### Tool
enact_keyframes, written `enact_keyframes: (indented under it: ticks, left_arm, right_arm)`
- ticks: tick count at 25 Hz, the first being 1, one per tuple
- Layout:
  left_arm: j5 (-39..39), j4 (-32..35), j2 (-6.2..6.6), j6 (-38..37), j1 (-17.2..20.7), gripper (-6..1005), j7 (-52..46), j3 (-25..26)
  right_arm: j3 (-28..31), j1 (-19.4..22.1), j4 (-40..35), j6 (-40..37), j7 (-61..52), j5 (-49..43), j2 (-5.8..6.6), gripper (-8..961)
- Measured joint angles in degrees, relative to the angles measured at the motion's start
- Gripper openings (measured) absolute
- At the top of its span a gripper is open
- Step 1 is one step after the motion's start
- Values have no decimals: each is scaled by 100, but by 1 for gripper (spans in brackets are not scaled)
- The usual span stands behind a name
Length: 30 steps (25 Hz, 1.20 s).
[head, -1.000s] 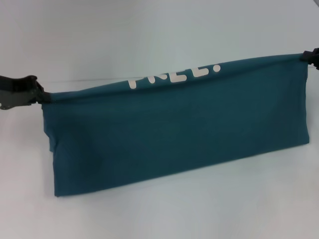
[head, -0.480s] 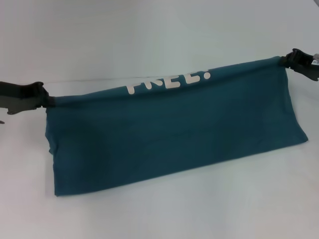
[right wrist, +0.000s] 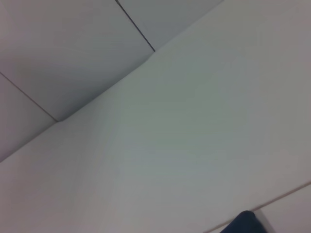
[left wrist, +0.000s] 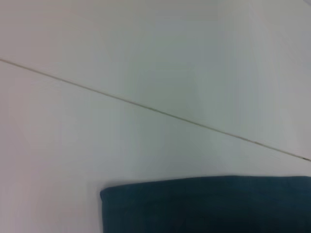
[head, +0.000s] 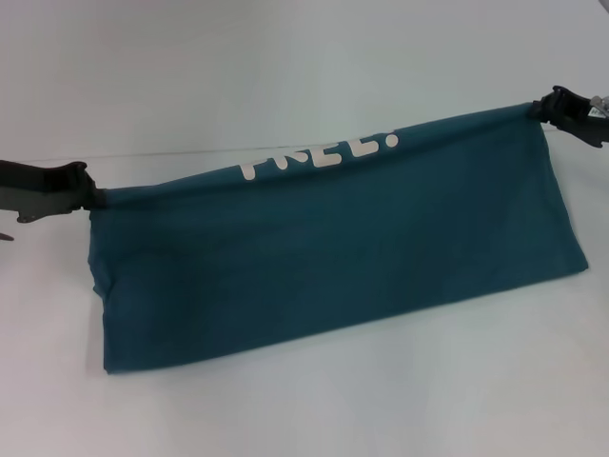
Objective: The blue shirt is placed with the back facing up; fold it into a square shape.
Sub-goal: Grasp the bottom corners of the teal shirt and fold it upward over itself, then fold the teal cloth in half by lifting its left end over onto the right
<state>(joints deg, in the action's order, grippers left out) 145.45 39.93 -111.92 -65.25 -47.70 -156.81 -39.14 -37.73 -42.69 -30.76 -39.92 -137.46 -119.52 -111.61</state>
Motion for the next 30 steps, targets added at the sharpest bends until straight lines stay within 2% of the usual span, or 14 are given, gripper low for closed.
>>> enact_keyframes:
  ticks: [3,6,9,12,15,19,22,27,30]
  left_arm:
    - [0,-4,0,32,-4,14,15,1]
    - [1,-14,2,94,-9,15,25,3]
    - [1,-15,2,243,33,16,-36,48]
    - [-16,-19,2,397,109,114,-151,78]
    - [-34,-2,-21,435,162,207,-195,104]
    - [-41,37,-62,415,215,318,-198,127]
    - [-105,51,-71,400,258,401,-198,139]
    - [-762,330,-104,183,518,632,-37,148]
    - [-1443,553,-142,-155,798,674,170,147]
  right_arm:
    - [-20,-8,11,1,0,-2,4,39]
    - [-120,-19,33,6,-1,-26,59,41]
    - [-238,-84,82,52,-121,-205,192,44]
    - [-254,-208,182,115,-360,-479,357,46]
    - [-258,-270,197,134,-440,-540,483,245]
    - [-249,-282,172,5,-442,-547,648,340]
    - [-240,-242,161,-215,-442,-550,718,412]
    - [51,-2,23,-1173,-331,-430,826,555]
    - [429,287,-213,-2077,-42,-96,823,662]
